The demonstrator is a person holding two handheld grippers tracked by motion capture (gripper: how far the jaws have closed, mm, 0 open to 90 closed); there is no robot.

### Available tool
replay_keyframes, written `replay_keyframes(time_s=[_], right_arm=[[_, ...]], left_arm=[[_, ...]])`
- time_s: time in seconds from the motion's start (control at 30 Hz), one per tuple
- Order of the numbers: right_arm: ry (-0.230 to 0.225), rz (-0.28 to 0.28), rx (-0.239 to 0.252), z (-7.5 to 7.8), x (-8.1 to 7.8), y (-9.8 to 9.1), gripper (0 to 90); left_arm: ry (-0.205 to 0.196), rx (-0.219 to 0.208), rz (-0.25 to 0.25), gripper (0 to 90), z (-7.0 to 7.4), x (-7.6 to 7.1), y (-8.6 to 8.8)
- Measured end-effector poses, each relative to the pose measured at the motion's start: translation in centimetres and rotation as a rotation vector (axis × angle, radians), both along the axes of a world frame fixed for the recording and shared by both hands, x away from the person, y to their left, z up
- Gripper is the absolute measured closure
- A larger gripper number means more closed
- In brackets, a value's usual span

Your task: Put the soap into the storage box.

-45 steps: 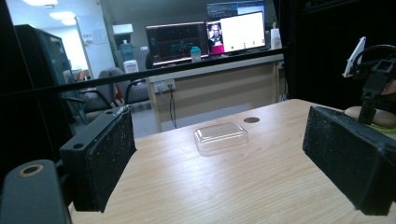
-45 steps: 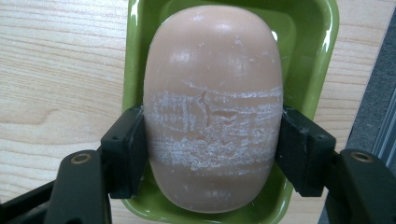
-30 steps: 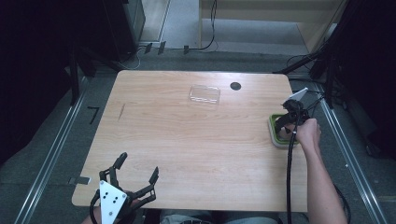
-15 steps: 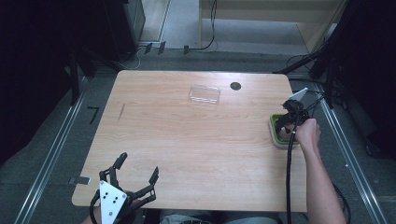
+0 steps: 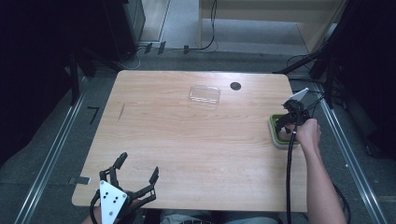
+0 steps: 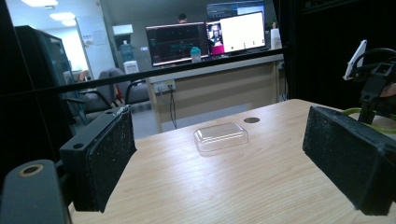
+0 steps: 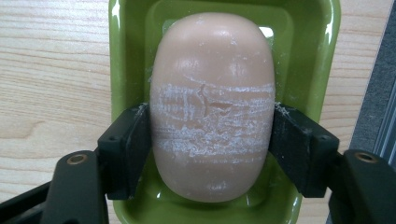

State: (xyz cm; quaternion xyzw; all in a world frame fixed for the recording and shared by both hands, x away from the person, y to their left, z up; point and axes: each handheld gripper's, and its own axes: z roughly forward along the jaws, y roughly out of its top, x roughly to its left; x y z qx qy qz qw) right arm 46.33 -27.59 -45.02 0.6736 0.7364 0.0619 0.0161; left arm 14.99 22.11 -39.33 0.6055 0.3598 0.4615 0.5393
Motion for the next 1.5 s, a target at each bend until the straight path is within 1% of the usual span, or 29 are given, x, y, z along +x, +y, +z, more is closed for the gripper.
replay_keyframes(time_s=[0.13, 0.27, 0.4, 0.57, 0.67, 0.77, 1.0, 1.07, 1.23, 1.4, 1.5], right_arm=[[-0.004, 0.004, -0.006, 0.3, -0.1, 0.1, 29.2], [-0.012, 0.011, -0.019, 0.6, -0.2, 0.3, 25.9], [-0.027, 0.019, -0.018, 1.0, -0.5, 0.4, 15.4], [-0.035, 0.048, -0.030, 1.7, -1.1, 0.9, 13.7], [-0.044, 0.062, -0.022, 2.2, -1.6, 1.2, 12.4], [-0.053, 0.079, -0.025, 2.7, -2.0, 1.5, 10.6], [-0.059, 0.117, -0.023, 3.3, -3.4, 2.3, 6.9], [-0.052, 0.138, -0.025, 3.5, -3.9, 2.6, 5.3], [-0.062, 0.182, -0.033, 4.0, -5.2, 3.2, 3.7], [-0.057, 0.221, -0.038, 4.0, -6.5, 3.6, 1.7], [-0.049, 0.251, -0.052, 3.7, -7.5, 4.0, 0.0]], left_arm=[[0.003, 0.014, -0.004, 9.9, 0.0, 0.1, -0.1], [0.005, 0.014, -0.001, 9.9, 0.0, 0.1, -0.1], [0.003, 0.008, 0.001, 9.9, 0.0, 0.1, -0.1], [0.000, 0.005, 0.001, 9.9, 0.0, 0.0, 0.0], [-0.001, 0.006, 0.000, 9.9, 0.0, -0.1, 0.1], [-0.003, 0.002, 0.005, 9.9, 0.0, -0.2, 0.1], [-0.006, 0.010, 0.000, 9.9, 0.0, -0.2, 0.1], [-0.006, 0.010, 0.000, 9.9, 0.0, -0.2, 0.1], [-0.007, 0.010, -0.001, 9.9, 0.0, -0.2, 0.1], [-0.008, 0.010, 0.000, 9.9, 0.0, -0.2, 0.0], [-0.007, 0.011, 0.000, 9.9, 0.0, -0.2, 0.0]])
